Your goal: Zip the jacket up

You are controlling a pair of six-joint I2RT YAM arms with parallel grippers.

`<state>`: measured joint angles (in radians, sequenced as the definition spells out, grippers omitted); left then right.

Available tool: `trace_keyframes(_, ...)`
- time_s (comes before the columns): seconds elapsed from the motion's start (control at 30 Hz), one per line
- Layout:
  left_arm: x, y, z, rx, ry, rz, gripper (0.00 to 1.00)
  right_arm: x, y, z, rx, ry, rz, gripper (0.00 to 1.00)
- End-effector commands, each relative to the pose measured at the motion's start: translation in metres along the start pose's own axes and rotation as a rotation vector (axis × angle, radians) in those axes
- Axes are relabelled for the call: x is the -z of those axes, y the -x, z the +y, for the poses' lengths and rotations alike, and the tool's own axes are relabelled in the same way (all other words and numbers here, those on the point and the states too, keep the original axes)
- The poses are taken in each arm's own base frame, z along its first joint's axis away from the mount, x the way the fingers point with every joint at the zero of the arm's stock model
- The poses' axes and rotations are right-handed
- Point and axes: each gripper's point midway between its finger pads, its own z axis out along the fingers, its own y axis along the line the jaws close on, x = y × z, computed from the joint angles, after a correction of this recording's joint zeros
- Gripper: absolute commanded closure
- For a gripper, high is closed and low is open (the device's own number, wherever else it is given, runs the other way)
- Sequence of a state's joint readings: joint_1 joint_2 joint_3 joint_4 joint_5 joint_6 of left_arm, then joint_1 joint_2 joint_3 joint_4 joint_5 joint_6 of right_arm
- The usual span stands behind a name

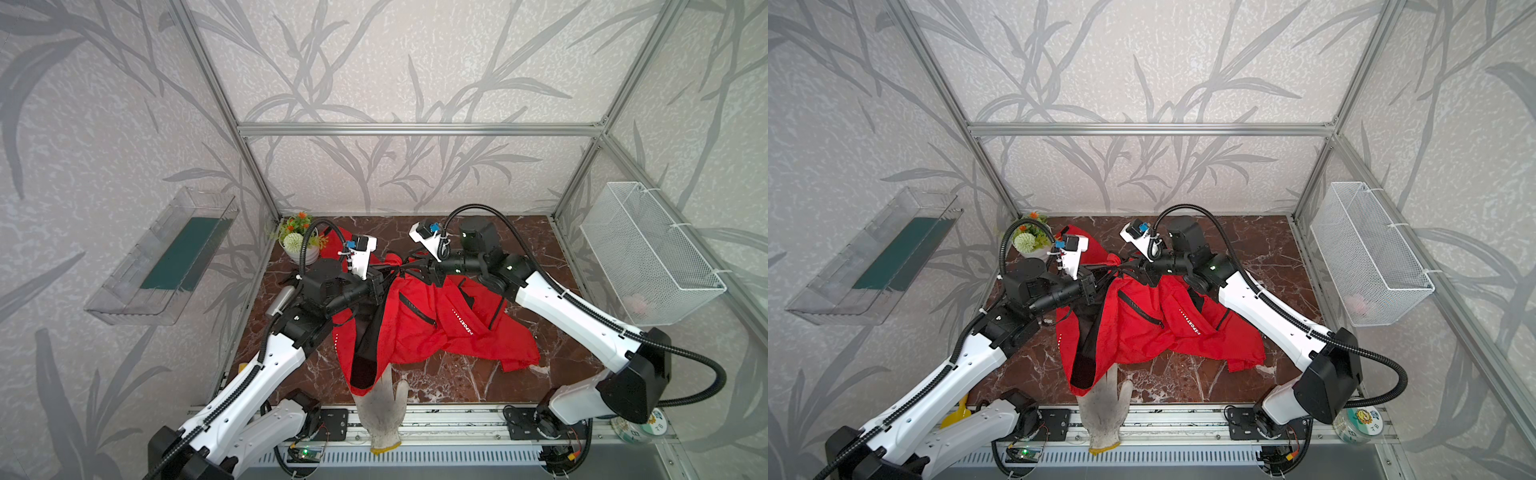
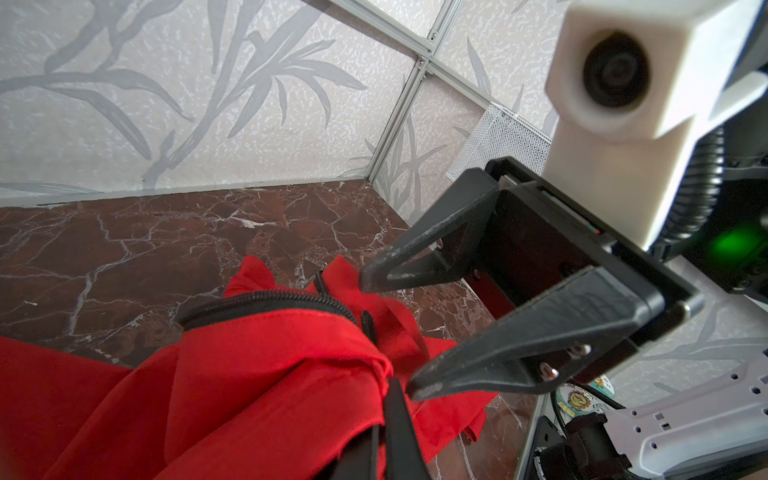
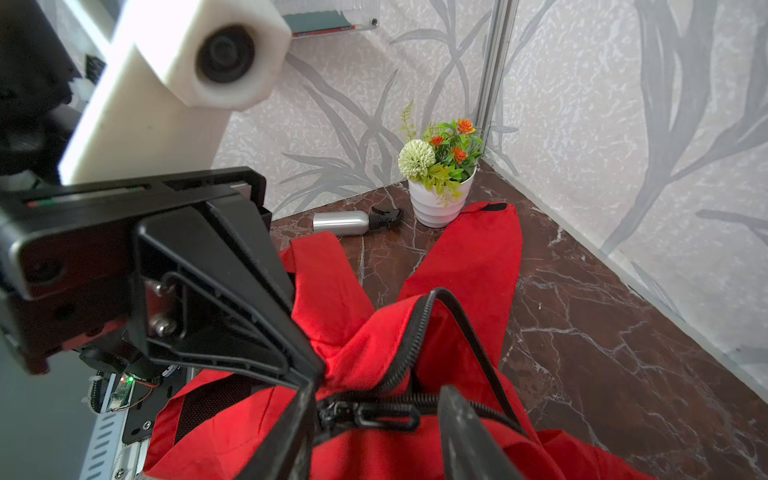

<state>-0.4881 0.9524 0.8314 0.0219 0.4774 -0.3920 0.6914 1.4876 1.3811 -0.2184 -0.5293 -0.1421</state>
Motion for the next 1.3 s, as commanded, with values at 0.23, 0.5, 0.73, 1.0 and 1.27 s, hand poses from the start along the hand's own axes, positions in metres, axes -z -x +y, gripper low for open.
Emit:
trace_keyframes(0.23,0.007,0.015,-0.010,-0.040,-0.023,-0.032,1.00,-0.007,-0.005,0.003,0.003,0.064,0.053,0.53)
trace_keyframes(0.5,0.006,0.014,-0.008,-0.039,-0.016,-0.031,1.00,-0.003,0.000,0.008,0.002,0.079,0.044,0.69)
trace_keyframes(0.73,0.006,0.014,-0.008,-0.036,-0.015,-0.033,1.00,0.000,0.002,0.008,0.007,0.073,0.040,0.87)
trace_keyframes(1.0,0.005,0.013,-0.005,-0.031,-0.008,-0.029,1.00,0.005,0.005,0.012,0.014,0.078,0.027,0.94)
trace_keyframes(1.27,0.004,0.014,-0.005,-0.028,-0.010,-0.031,1.00,0.003,0.003,0.013,0.006,0.087,0.031,0.90)
